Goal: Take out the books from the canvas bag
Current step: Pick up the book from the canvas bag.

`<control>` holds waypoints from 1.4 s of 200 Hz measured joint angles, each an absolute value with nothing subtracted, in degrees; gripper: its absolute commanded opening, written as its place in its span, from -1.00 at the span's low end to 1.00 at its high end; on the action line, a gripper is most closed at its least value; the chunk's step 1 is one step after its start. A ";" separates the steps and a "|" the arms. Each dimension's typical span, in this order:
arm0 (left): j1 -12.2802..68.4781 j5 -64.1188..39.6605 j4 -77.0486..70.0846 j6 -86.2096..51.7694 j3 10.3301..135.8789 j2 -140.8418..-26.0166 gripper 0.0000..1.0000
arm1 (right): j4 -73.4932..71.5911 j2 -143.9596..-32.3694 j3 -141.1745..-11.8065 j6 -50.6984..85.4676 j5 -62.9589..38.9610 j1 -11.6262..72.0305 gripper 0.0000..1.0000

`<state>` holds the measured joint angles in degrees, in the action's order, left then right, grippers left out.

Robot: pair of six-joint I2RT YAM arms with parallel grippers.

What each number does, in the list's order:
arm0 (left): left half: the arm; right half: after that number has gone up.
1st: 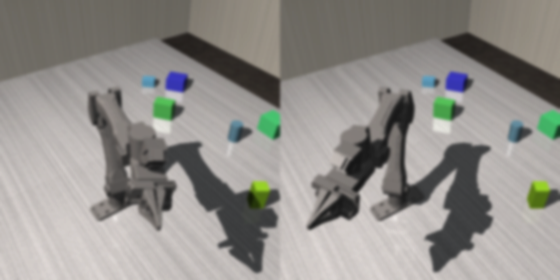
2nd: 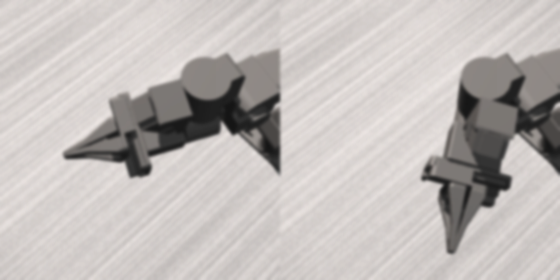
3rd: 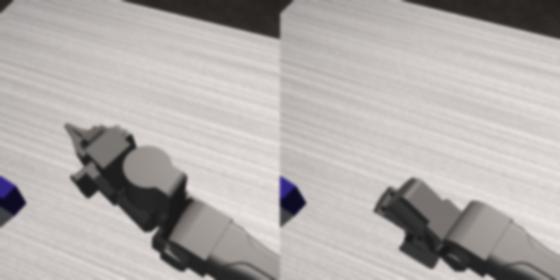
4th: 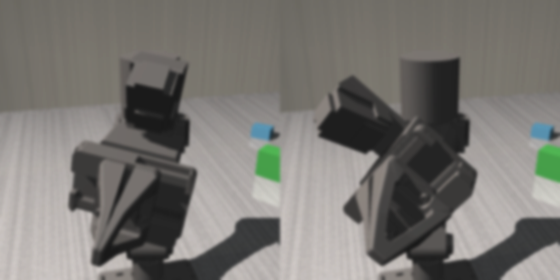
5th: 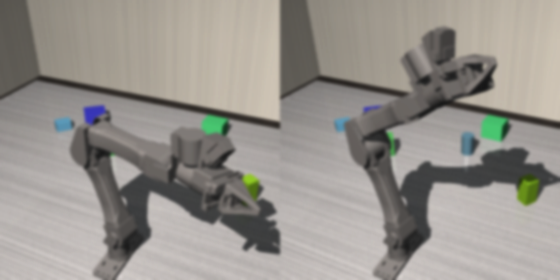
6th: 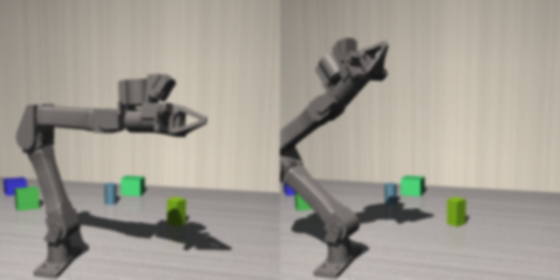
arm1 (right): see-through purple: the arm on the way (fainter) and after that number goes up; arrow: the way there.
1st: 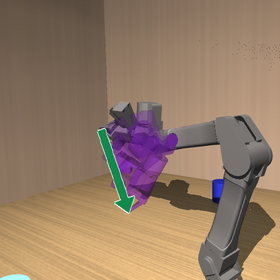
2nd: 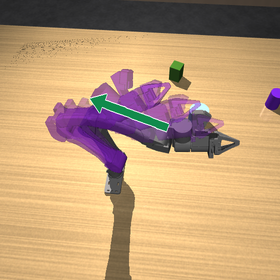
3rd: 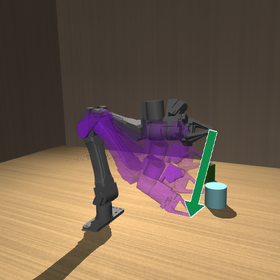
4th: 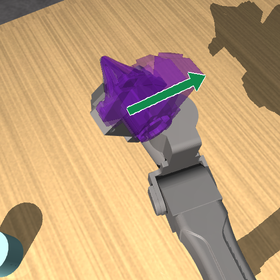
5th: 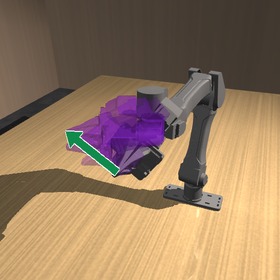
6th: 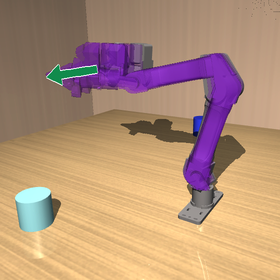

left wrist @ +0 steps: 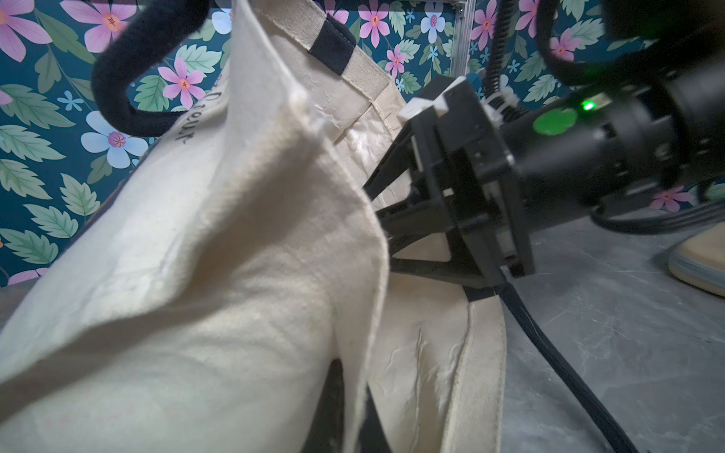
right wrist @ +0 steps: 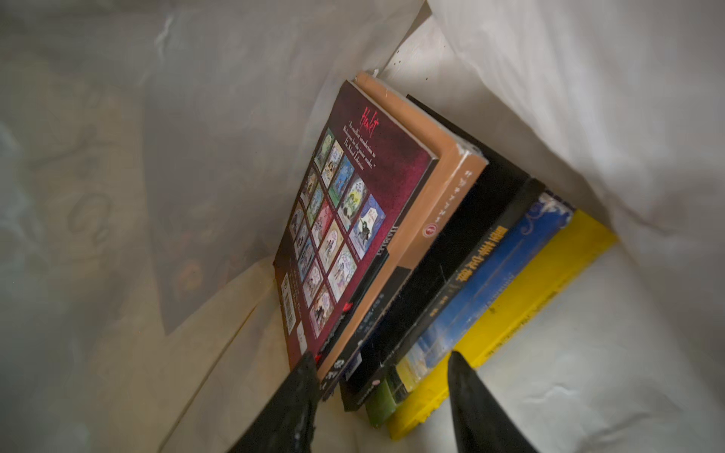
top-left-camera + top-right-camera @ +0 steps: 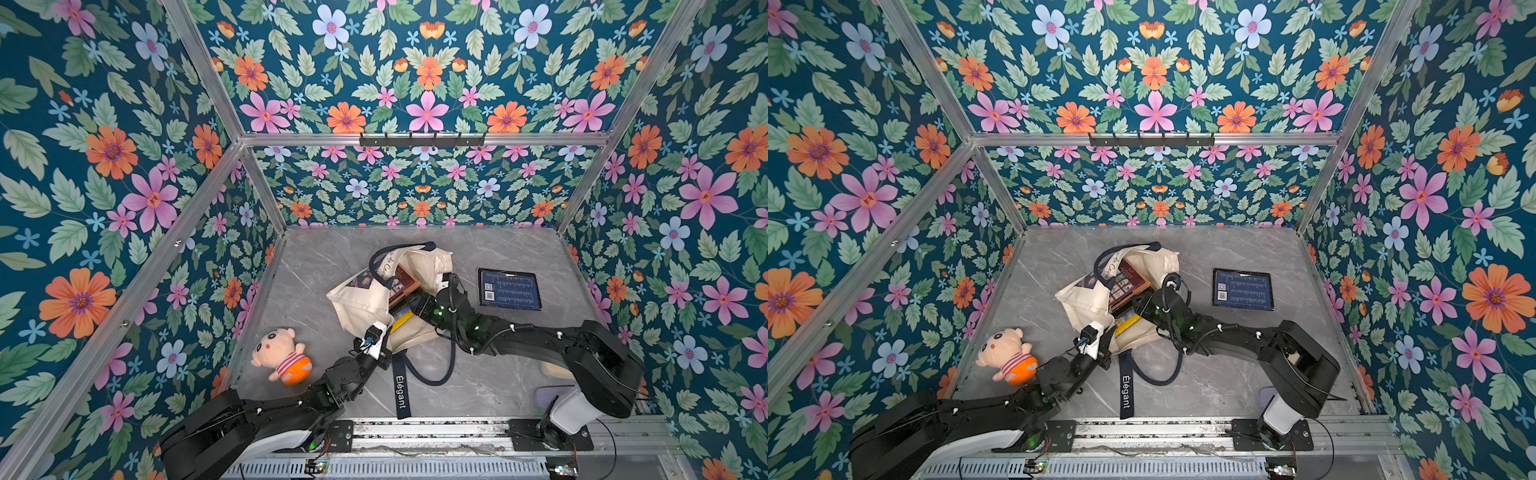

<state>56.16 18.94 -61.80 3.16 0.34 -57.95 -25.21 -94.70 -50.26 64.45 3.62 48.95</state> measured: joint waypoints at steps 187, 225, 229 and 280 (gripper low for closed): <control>56.77 17.91 -61.58 3.33 0.34 -57.54 -1.00 | -31.03 -102.08 -55.44 67.92 5.17 48.99 -0.78; 56.77 18.04 -61.21 3.31 0.34 -56.93 -1.00 | -29.50 -95.59 -50.96 67.29 6.15 48.99 -0.78; 56.77 18.09 -61.21 3.31 0.34 -56.88 -1.00 | -29.08 -94.87 -50.48 67.29 6.13 48.99 -0.78; 56.82 18.09 -60.82 3.31 0.34 -56.80 -1.00 | -28.10 -91.79 -47.70 66.81 7.64 48.97 -0.43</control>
<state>56.82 18.09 -60.82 3.31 0.34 -56.80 -28.10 -91.79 -47.70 66.81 7.64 48.97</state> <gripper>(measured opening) 0.058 0.190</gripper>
